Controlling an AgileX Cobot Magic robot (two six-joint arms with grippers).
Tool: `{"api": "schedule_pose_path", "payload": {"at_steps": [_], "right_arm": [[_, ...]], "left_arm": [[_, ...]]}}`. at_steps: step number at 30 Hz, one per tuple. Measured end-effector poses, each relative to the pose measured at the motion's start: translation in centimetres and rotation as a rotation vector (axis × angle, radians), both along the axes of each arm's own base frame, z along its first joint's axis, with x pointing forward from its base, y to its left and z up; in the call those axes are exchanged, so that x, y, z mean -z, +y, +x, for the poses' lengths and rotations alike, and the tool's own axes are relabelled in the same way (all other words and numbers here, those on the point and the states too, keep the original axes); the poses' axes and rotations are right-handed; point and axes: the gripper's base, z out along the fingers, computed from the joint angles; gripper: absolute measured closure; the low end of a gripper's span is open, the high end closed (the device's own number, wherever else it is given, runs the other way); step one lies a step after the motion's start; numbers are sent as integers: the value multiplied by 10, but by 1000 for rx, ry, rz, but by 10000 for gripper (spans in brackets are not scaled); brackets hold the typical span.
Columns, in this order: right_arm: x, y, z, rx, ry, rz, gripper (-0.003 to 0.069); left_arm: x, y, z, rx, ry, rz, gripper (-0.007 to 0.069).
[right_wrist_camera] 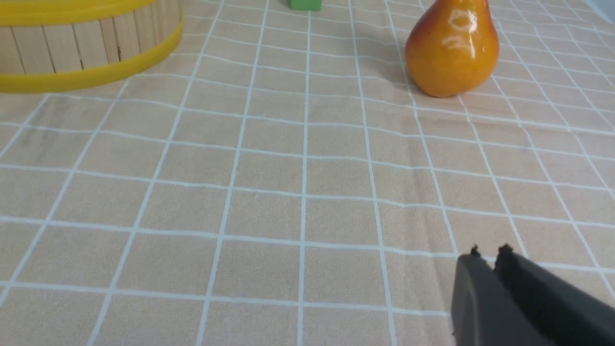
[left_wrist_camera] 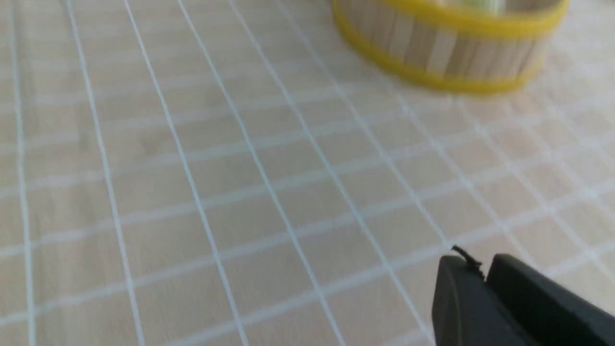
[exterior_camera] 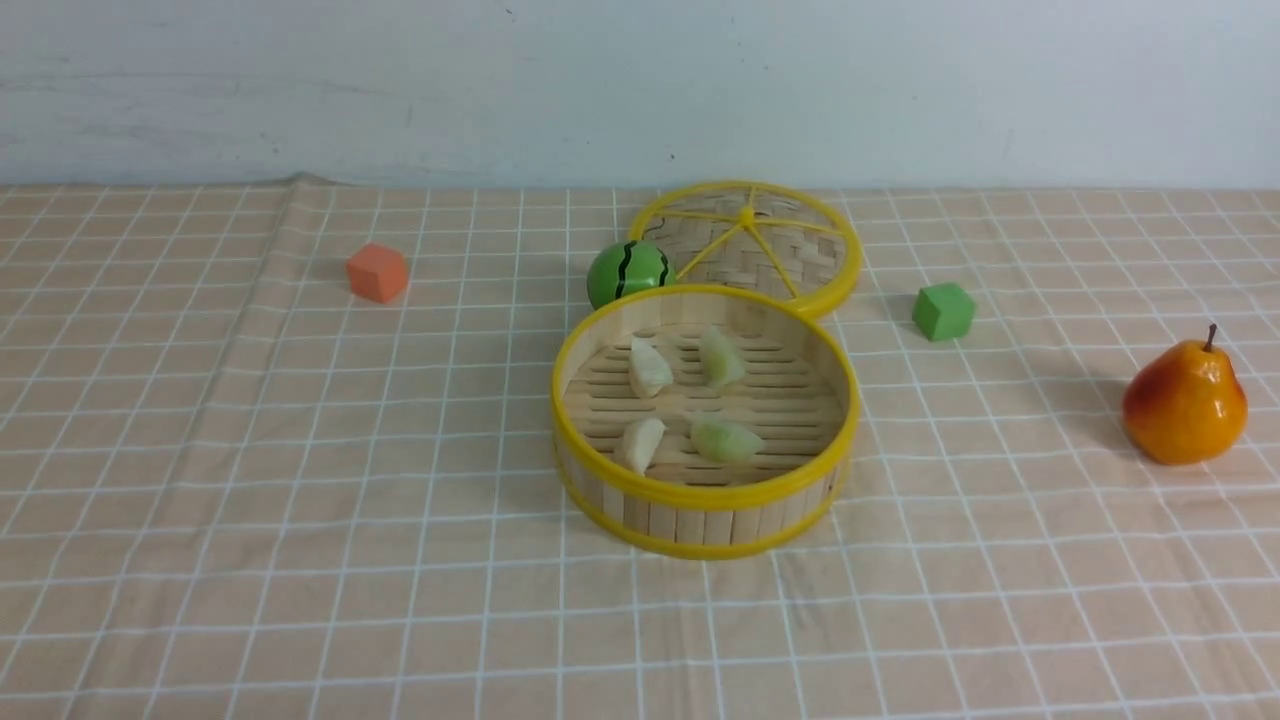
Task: Put the dumplings into the steamer on the table with the brown tablecloth.
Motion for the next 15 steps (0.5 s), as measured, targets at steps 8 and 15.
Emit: {"api": "schedule_pose_path", "payload": {"at_steps": [8, 15], "right_arm": [[0, 0, 0, -1, 0, 0, 582], [0, 0, 0, -2, 0, 0, 575]], "left_arm": [[9, 15, -4, -223, 51, 12, 638], [19, 16, -6, -237, 143, 36, 638]]}}
